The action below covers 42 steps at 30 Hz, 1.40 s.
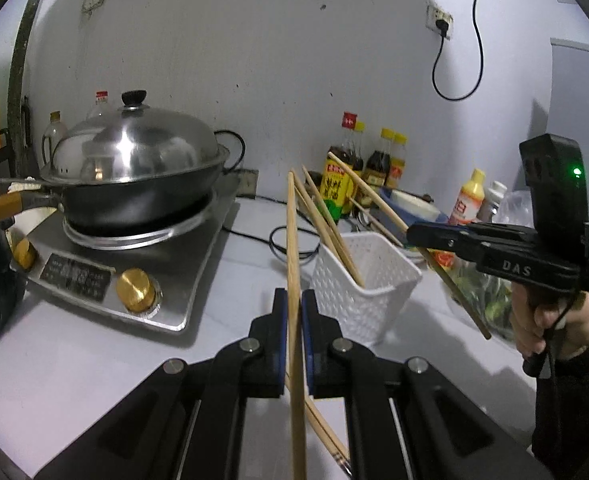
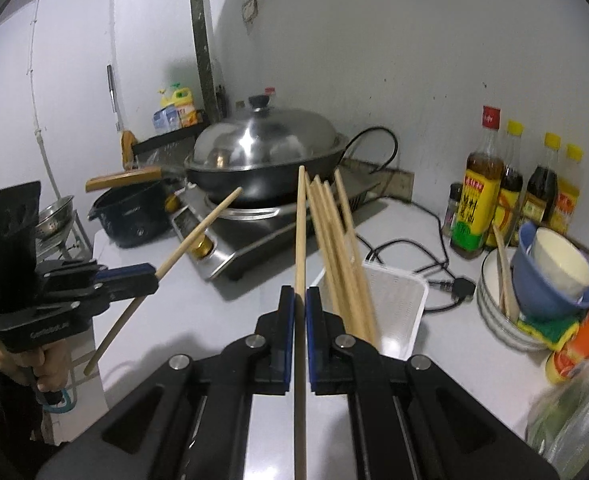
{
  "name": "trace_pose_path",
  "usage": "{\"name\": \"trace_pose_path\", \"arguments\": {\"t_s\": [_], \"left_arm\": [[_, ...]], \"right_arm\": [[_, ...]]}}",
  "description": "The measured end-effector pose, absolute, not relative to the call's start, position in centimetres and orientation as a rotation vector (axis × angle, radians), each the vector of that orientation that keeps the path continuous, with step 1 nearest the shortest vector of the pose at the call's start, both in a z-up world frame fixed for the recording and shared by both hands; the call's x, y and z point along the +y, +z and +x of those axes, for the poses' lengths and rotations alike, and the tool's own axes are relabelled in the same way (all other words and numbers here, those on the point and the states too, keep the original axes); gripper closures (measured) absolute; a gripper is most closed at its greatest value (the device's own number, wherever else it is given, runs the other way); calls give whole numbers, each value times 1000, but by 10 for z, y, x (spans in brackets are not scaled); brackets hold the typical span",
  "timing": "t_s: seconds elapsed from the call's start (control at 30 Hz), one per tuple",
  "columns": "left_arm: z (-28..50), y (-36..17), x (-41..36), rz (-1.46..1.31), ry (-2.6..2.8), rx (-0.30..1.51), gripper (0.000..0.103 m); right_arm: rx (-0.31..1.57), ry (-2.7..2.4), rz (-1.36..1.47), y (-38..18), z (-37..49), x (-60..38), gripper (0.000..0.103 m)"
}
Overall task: Organize utensils
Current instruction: 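Lift the held chopstick up toward the white holder with the right gripper, then lower the chopstick into the white holder and open the right gripper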
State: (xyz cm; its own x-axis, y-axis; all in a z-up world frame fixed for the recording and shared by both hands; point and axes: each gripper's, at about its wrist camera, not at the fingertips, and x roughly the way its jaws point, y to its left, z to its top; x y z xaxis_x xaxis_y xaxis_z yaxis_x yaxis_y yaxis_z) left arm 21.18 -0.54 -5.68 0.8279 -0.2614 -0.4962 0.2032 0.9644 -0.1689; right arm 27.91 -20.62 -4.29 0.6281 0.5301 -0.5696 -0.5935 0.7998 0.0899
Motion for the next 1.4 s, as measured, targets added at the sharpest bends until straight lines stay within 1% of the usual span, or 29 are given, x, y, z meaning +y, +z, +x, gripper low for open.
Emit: {"name": "trace_pose_path", "arguments": {"t_s": [0.33,0.73,1.07,1.4], "left_arm": [[233,-52,18,-145,-249,506,97],[246,-64,49,-205,-239,509,97],[251,-70,53,-224,-234,510,97],[250,-59,31,-212,-254,495,97]], "right_arm": [[584,625,-125,-29,330,-185,98],[572,615,-184,-35,375,-146,98],[633,567,-245,-69,376,-142,98],[688,572,-258,-86,356,-158,98]]}}
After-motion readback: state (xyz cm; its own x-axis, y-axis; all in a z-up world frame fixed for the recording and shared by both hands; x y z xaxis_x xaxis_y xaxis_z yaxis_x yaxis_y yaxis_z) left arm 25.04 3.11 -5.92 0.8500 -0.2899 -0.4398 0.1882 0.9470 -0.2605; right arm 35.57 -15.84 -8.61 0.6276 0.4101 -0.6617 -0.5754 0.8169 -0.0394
